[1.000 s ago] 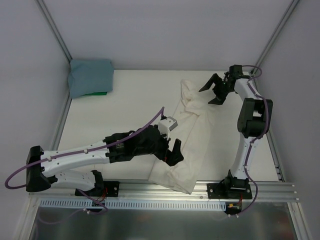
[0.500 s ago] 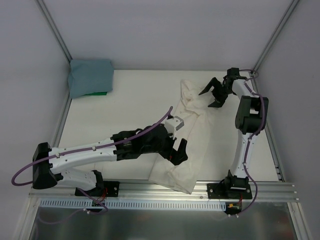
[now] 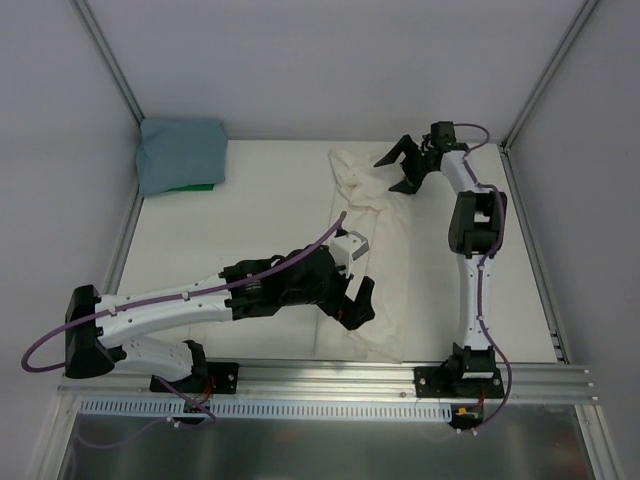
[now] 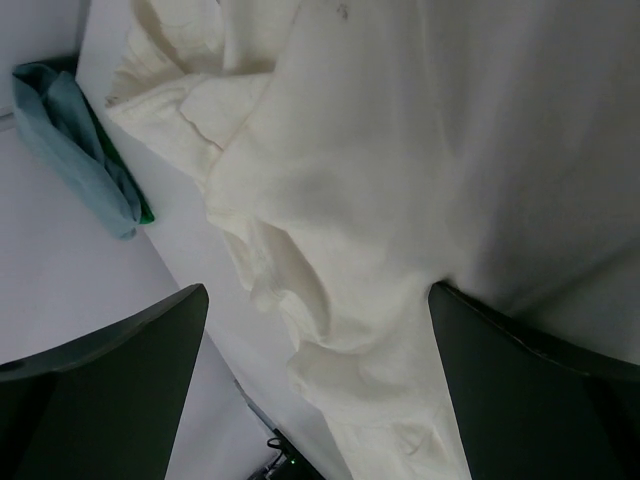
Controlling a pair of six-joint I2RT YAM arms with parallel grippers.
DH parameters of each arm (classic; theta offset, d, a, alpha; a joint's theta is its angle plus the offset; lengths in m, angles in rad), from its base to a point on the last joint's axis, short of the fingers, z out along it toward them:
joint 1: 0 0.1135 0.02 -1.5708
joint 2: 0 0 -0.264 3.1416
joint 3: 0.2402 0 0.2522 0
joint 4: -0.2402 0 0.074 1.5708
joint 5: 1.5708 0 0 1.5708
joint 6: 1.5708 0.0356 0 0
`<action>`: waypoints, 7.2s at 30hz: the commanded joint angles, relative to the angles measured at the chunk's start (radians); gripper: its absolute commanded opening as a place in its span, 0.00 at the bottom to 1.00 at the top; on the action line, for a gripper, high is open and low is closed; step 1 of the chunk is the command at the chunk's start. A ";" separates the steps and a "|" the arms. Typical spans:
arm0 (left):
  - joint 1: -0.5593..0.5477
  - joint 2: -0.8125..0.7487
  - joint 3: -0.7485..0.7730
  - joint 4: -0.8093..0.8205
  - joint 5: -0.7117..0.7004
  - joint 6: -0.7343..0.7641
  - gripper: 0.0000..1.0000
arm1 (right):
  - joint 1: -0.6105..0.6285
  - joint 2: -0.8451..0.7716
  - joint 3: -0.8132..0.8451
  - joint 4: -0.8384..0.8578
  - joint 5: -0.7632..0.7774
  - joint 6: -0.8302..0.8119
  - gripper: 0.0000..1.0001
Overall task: Fold and stack the t-shirts
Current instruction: Rotate the tshirt 90 degrees, then grab the bottom of the folded rectangular tshirt with both arms, then fold the folded rectangular tshirt in 1/3 of the way
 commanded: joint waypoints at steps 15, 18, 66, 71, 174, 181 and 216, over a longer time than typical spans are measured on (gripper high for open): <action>0.047 0.015 -0.083 0.017 0.034 -0.030 0.99 | 0.058 0.251 0.234 0.633 -0.076 0.356 0.99; 0.047 0.011 -0.123 0.043 0.027 -0.048 0.99 | 0.056 0.165 0.173 0.688 -0.090 0.342 0.99; -0.039 0.228 -0.648 0.898 -0.055 -0.329 0.99 | 0.003 -1.918 -1.947 -0.008 0.140 -0.089 0.93; -0.049 0.239 -0.643 0.895 -0.062 -0.337 0.99 | 0.003 -1.932 -1.976 0.012 0.097 -0.078 0.48; -0.138 0.038 -0.582 0.410 -0.228 -0.493 0.00 | 0.089 -2.001 -2.016 -0.100 -0.053 -0.066 0.11; -0.142 0.012 -0.467 0.309 -0.246 -0.443 0.00 | 0.089 -1.974 -1.892 -0.172 -0.075 -0.107 0.12; 0.316 0.201 -0.108 0.178 -0.010 -0.093 0.01 | 0.052 -1.293 -1.412 0.156 -0.139 -0.100 0.11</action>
